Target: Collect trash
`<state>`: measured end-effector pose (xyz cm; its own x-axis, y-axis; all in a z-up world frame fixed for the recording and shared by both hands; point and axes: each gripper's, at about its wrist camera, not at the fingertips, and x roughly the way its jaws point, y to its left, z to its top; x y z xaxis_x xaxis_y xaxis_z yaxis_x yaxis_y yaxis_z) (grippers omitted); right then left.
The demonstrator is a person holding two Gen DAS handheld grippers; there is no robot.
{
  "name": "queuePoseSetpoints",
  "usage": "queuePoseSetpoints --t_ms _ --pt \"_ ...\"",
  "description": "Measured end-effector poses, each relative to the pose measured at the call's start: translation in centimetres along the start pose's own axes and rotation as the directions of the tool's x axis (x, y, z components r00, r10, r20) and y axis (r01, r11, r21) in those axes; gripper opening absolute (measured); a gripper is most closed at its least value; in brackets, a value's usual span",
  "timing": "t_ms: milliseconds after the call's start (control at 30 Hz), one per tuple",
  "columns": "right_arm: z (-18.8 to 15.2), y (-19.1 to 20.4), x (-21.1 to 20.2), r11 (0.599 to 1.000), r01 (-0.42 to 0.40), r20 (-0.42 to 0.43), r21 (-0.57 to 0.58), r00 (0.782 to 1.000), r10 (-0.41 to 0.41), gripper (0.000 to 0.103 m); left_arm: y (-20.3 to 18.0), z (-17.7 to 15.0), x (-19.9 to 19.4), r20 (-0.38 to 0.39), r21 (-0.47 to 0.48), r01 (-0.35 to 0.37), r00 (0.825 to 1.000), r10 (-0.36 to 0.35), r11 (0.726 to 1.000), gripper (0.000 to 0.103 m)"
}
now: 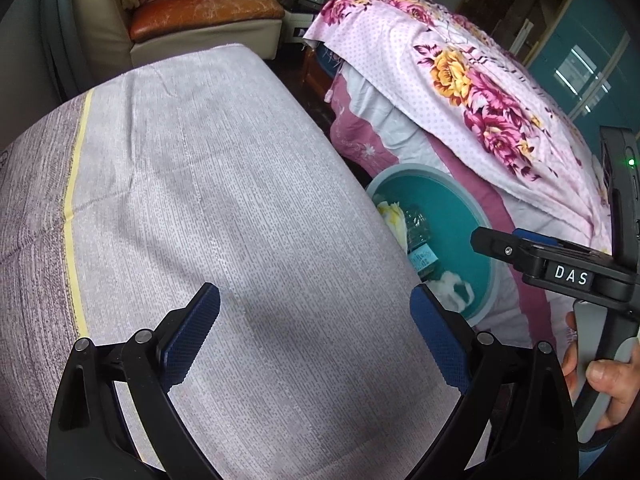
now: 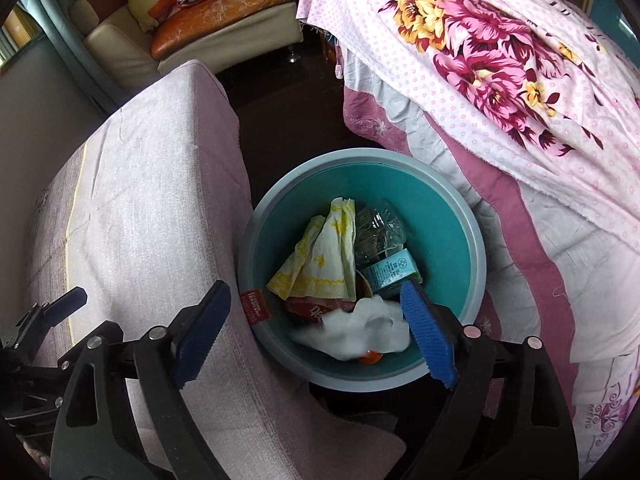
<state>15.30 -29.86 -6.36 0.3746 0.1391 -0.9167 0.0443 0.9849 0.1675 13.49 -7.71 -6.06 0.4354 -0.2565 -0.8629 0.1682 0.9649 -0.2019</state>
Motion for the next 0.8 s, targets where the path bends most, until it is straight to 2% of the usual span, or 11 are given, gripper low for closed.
queuePoseSetpoints --t_ms 267,533,800 --pt "-0.9 0.8 -2.1 1.0 0.014 0.022 -0.025 1.0 -0.013 0.088 -0.1 -0.3 -2.0 0.023 -0.008 -0.016 1.0 0.016 1.0 0.096" --pt "-2.2 1.2 -5.4 0.997 0.048 0.072 -0.063 0.996 -0.044 0.093 -0.8 -1.2 -4.3 0.038 -0.007 -0.04 0.998 0.04 0.999 0.099" --pt "-3.8 1.2 -8.6 0.996 0.046 0.13 -0.083 0.991 -0.035 0.096 -1.1 -2.2 -6.2 0.055 -0.022 -0.065 0.996 0.066 0.998 0.099"
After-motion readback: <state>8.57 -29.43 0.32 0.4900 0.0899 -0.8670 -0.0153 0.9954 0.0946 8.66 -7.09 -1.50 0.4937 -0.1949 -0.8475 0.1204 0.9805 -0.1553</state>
